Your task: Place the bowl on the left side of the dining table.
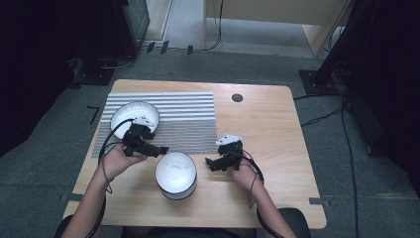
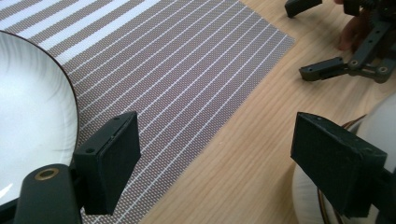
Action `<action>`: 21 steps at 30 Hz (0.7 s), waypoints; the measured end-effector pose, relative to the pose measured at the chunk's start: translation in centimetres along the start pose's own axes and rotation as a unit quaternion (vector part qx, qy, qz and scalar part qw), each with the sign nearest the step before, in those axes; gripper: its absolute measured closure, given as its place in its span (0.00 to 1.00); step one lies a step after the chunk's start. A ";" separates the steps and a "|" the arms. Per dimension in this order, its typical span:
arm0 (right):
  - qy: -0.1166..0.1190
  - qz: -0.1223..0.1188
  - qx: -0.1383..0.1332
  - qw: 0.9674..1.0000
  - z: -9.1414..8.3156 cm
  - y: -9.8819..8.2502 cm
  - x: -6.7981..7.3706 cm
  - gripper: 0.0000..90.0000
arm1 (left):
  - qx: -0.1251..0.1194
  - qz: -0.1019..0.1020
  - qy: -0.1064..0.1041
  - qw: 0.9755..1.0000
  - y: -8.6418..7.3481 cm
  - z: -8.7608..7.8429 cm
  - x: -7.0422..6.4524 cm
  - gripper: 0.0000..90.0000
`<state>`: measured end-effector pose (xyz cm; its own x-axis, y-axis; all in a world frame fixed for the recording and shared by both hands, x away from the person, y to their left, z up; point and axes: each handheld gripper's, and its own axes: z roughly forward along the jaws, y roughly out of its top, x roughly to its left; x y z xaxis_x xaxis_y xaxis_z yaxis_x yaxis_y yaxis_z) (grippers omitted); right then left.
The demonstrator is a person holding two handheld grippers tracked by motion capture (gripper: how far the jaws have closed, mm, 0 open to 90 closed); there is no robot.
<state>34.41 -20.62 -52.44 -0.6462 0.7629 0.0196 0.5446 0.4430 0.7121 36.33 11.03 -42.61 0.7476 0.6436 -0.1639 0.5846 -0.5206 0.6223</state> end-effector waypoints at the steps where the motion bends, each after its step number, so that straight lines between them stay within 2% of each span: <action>1: 0.000 0.000 0.000 1.000 0.0 0.0 0.0 0.00 | -0.001 -0.003 -0.003 1.000 0.0 -0.1 0.0 0.17; 15: 0.000 0.000 0.000 1.000 0.0 0.0 0.0 0.00 | -0.008 -0.003 -0.005 1.000 0.3 -1.3 -0.3 0.17; 17: 0.000 0.000 0.000 1.000 0.0 0.0 0.0 0.00 | -0.008 -0.009 -0.012 1.000 0.3 -1.6 -0.4 0.28; 18: 0.000 0.000 0.000 1.000 0.0 0.0 0.0 0.00 | -0.011 -0.008 -0.016 1.000 0.4 -1.7 -0.4 0.29; 21: 0.000 0.000 0.000 1.000 0.0 0.0 0.0 0.00 | -0.011 -0.004 -0.005 1.000 0.5 -1.9 -0.6 0.28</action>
<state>34.41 -20.62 -52.44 -0.6462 0.7629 0.0204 0.5449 0.4424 0.7123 35.58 11.44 -40.79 0.7462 0.6417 -0.1774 0.5841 -0.5030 0.6371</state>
